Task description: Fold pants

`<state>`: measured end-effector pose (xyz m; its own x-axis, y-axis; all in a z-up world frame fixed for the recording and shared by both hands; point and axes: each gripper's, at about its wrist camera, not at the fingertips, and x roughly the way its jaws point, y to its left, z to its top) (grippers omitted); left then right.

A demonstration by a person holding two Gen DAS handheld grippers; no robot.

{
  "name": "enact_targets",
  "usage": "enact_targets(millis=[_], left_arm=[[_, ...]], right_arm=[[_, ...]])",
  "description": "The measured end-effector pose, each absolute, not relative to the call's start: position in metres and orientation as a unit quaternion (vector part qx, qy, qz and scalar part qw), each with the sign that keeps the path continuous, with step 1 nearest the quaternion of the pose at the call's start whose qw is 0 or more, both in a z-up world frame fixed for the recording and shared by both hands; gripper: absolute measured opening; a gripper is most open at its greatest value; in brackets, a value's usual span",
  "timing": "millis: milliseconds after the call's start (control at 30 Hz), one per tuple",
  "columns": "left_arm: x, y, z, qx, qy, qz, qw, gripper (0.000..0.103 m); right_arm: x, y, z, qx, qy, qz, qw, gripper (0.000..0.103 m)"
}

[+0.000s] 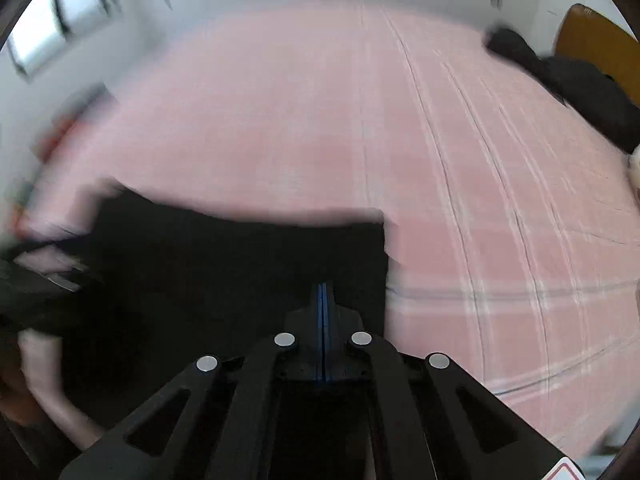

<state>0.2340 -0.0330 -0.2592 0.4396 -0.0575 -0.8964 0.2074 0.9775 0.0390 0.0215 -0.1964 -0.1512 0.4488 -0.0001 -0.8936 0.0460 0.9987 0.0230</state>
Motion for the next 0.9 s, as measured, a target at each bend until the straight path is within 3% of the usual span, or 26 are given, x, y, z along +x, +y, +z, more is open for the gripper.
enact_targets(millis=[67, 100, 133, 200, 233, 467, 533, 567, 600, 667, 833, 900], left_arm=[[0.228, -0.042, -0.249, 0.1, 0.506, -0.076, 0.853, 0.076], [0.22, -0.045, -0.237, 0.108, 0.497, -0.085, 0.857, 0.076], [0.216, -0.046, -0.232, 0.107, 0.495, -0.091, 0.858, 0.077], [0.2, -0.042, -0.218, 0.101, 0.489, -0.095, 0.861, 0.086], [0.195, -0.039, -0.215, 0.103, 0.484, -0.091, 0.864, 0.086], [0.156, -0.033, -0.219, 0.087, 0.517, -0.069, 0.849, 0.087], [0.149, -0.028, -0.223, 0.09, 0.52, -0.06, 0.847, 0.087], [0.147, -0.027, -0.224, 0.089, 0.522, -0.059, 0.846, 0.087], [0.146, -0.025, -0.226, 0.086, 0.525, -0.057, 0.845, 0.087], [0.147, -0.028, -0.23, 0.085, 0.527, -0.055, 0.844, 0.087], [0.146, -0.024, -0.23, 0.093, 0.527, -0.052, 0.843, 0.088], [0.146, -0.024, -0.237, 0.099, 0.533, -0.051, 0.839, 0.088]], right_arm=[[0.01, -0.214, -0.142, 0.083, 0.512, 0.0, 0.855, 0.001], [-0.004, -0.219, -0.126, 0.104, 0.505, -0.003, 0.857, 0.012], [-0.015, -0.222, -0.119, 0.109, 0.498, -0.001, 0.86, 0.015], [-0.039, -0.219, -0.105, 0.122, 0.489, 0.018, 0.863, 0.038], [-0.042, -0.221, -0.109, 0.13, 0.493, 0.022, 0.86, 0.043], [-0.073, -0.21, -0.147, 0.111, 0.517, 0.008, 0.849, 0.051], [-0.07, -0.204, -0.157, 0.098, 0.515, 0.004, 0.852, 0.051], [-0.069, -0.204, -0.158, 0.096, 0.515, 0.003, 0.852, 0.041], [-0.064, -0.199, -0.157, 0.094, 0.514, 0.0, 0.853, 0.016], [-0.044, -0.192, -0.161, 0.107, 0.512, -0.001, 0.853, 0.009], [-0.046, -0.202, -0.144, 0.136, 0.48, -0.006, 0.866, 0.007], [-0.049, -0.21, -0.159, 0.142, 0.496, -0.006, 0.857, 0.012]])
